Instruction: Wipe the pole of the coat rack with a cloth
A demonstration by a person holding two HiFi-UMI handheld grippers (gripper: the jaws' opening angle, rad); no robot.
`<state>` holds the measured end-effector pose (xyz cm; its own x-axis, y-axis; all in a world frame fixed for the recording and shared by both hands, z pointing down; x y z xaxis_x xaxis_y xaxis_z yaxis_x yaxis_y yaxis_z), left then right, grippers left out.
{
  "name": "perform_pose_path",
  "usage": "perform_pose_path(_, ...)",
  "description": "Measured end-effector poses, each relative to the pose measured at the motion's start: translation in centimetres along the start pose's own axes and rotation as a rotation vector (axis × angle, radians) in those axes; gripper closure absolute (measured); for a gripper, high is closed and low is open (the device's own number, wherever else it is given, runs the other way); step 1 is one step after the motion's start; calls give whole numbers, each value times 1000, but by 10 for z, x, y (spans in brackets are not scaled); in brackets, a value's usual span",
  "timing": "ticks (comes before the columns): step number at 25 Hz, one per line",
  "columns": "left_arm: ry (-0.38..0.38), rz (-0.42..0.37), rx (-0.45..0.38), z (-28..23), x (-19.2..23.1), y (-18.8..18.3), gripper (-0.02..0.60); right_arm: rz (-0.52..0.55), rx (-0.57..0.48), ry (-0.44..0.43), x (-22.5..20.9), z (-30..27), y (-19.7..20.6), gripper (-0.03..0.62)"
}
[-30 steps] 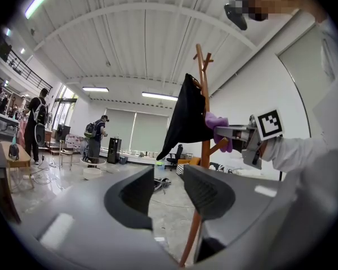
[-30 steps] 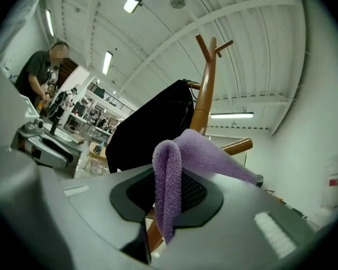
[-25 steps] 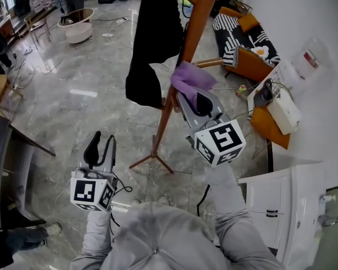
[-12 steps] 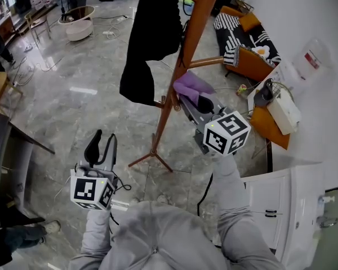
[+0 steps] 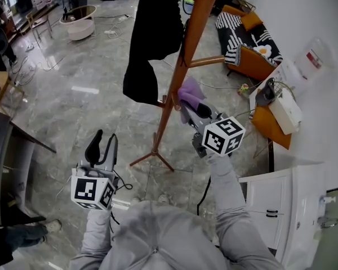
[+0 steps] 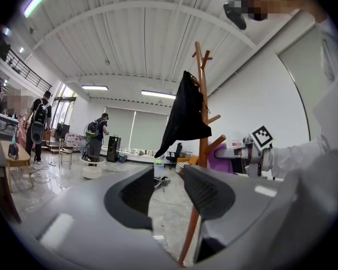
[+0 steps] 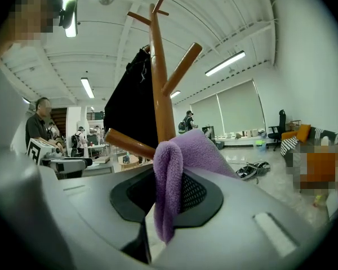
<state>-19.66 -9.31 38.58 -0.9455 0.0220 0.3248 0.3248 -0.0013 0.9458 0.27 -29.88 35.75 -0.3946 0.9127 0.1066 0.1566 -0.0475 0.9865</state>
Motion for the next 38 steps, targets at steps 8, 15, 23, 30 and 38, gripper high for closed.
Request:
perform_pose_path(8, 12, 4, 9, -1, -2, 2, 413, -6, 134, 63, 1, 14, 43, 540)
perform_pose_path(15, 38, 9, 15, -6, -6, 4, 413, 152, 51, 316, -19, 82, -9, 540)
perform_pose_path(23, 65, 10, 15, -11, -10, 3, 413, 940, -24, 738, -2, 127, -160, 540)
perform_pose_path(30, 53, 12, 7, -9, -5, 0, 413, 1677, 443, 628, 11, 46, -160, 540)
perform_pose_path(38, 21, 23, 0, -1, 8, -2, 413, 2030, 648, 406, 25, 13, -138, 539)
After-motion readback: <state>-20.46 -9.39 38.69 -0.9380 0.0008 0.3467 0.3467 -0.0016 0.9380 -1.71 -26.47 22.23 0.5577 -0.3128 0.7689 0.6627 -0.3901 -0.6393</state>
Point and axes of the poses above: the fingertips, and each gripper's own axes: z backward along the fingers, x to its left, y out of its underside, the point moved 4 cm from there along z, backward along the fingers, and after that the axes turned 14 degrees about z, right-handed, at the moved point
